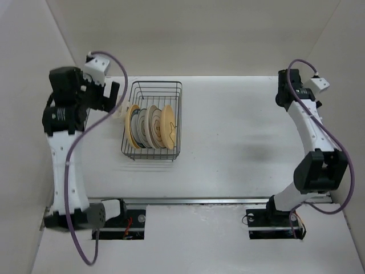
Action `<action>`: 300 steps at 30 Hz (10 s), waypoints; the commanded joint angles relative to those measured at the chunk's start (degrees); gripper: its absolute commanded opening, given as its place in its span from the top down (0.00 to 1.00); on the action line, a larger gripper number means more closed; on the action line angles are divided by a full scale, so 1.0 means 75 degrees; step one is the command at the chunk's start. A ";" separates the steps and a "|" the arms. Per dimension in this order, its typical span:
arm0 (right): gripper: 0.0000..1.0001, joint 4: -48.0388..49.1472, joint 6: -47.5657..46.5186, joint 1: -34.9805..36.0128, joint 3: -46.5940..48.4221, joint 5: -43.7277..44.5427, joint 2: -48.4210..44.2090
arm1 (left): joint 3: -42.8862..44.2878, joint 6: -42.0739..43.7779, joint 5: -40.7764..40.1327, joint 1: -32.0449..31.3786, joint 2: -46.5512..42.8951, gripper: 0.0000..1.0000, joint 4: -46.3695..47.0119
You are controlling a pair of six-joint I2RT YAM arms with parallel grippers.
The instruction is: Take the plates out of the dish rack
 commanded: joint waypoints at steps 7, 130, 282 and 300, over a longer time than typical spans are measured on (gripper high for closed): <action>0.04 0.3982 -0.4007 0.0480 -0.1134 -0.5830 -0.1258 | 0.3173 -0.0896 -0.1203 -0.2019 0.3499 0.02 -0.3586; 1.00 0.5762 -0.2897 0.3365 -0.1263 -0.9357 0.0103 | 0.4494 -0.2608 0.0270 -0.3322 0.4695 0.00 -0.2635; 1.00 0.6919 -0.1192 0.1677 -0.3255 -1.2195 -0.0975 | 0.3172 -0.2774 -0.1005 -0.1775 0.3864 0.00 -0.2390; 0.98 0.5177 -0.2882 0.2520 -0.5448 -1.0095 -0.0508 | 0.0827 -0.2290 -0.0727 -0.1623 0.3745 0.32 -0.1908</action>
